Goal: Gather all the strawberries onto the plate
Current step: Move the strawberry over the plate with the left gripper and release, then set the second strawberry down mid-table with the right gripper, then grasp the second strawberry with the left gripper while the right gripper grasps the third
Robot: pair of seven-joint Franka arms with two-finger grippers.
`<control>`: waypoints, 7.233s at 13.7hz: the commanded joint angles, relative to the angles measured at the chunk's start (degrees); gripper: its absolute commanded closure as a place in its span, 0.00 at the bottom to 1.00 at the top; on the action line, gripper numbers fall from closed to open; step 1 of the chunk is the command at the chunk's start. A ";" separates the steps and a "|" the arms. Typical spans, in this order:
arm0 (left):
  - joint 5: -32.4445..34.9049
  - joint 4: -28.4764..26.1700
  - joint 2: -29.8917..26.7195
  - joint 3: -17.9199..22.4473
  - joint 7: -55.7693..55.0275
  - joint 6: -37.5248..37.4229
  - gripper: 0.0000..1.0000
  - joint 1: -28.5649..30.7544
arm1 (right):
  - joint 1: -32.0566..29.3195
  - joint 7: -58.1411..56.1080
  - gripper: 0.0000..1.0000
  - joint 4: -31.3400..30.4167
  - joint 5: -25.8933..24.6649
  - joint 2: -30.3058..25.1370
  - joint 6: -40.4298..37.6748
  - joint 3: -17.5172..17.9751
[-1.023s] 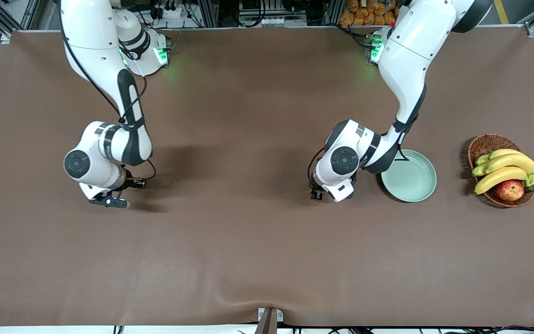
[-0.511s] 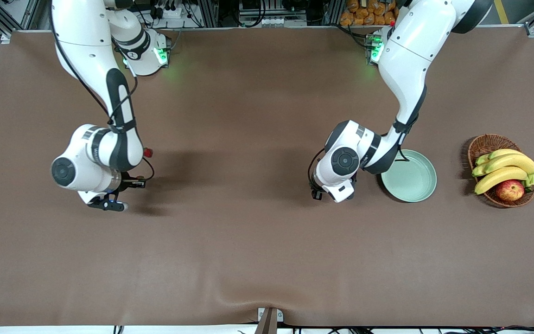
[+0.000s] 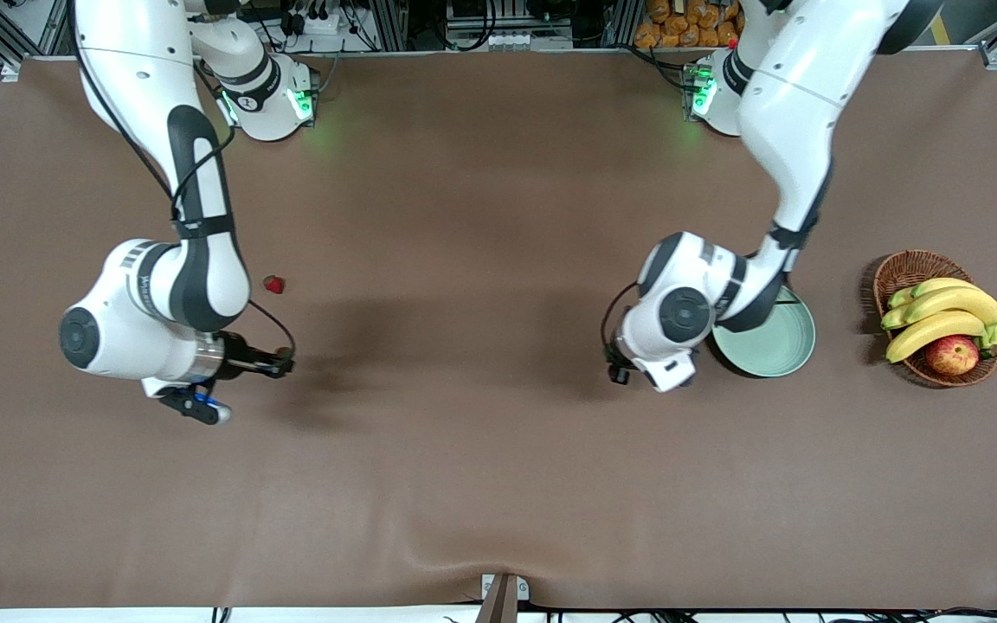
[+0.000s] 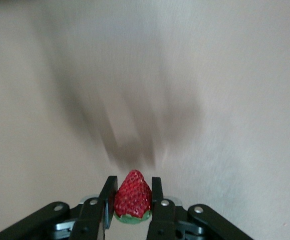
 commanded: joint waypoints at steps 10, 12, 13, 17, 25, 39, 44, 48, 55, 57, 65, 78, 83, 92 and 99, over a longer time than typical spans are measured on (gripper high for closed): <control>3.98 -8.33 -10.17 -0.35 51.90 -17.30 1.00 16.24 | 3.42 41.27 1.00 13.39 12.57 8.13 23.47 23.02; 9.42 -10.35 -10.88 -0.61 56.21 -16.95 1.00 17.39 | 7.36 46.37 1.00 16.20 12.66 10.50 29.35 23.65; 10.32 -10.79 -11.14 -0.62 57.80 -16.94 1.00 17.65 | 9.56 49.88 1.00 17.52 12.57 11.56 31.73 23.65; 10.41 -11.41 -11.41 -0.70 76.74 -16.07 1.00 24.93 | 16.94 54.57 1.00 20.52 12.57 16.92 38.94 23.65; 9.10 -18.26 -12.02 -1.76 79.26 -7.21 0.82 26.36 | 23.73 57.65 0.27 20.52 12.39 19.92 45.20 23.56; -2.94 -13.08 -12.46 -13.69 63.02 -16.94 0.00 25.48 | 6.35 57.12 0.00 16.32 -4.01 7.46 14.75 24.61; -2.94 -11.16 -11.85 -17.23 58.89 -16.15 0.00 20.49 | -5.95 50.82 0.00 4.99 -20.63 -5.72 4.18 31.98; -2.07 -6.41 -8.16 -17.23 53.06 -16.15 0.00 15.99 | -14.12 40.18 0.00 -8.18 -29.06 -13.72 3.10 36.64; 15.41 -3.24 -4.47 -17.23 58.69 -14.14 0.00 7.21 | -27.40 20.16 0.00 -25.68 -38.48 -21.12 7.39 38.50; 17.26 -3.33 -4.11 -17.14 58.69 -13.35 0.00 5.53 | -30.22 15.22 0.00 -30.35 -40.33 -21.65 12.92 38.41; 17.97 -10.01 -3.06 -17.14 58.78 -0.69 0.04 6.67 | -36.12 7.38 0.12 -39.05 -42.27 -21.48 22.86 38.15; 19.20 -14.31 -2.97 -16.79 60.45 4.68 0.26 7.02 | -36.30 7.46 0.45 -42.67 -42.19 -18.75 29.91 38.32; 20.08 -14.49 -2.97 -16.70 60.54 4.76 0.30 7.11 | -36.12 7.55 0.90 -42.67 -42.19 -18.57 30.44 38.59; 21.49 -14.40 -2.62 -16.70 60.54 6.35 0.43 7.37 | -35.33 8.34 1.00 -22.66 -32.01 -18.31 12.54 39.03; 21.67 -14.40 -2.44 -16.70 60.54 6.52 0.69 7.28 | -33.66 12.64 1.00 -11.04 -24.35 -14.01 8.91 39.03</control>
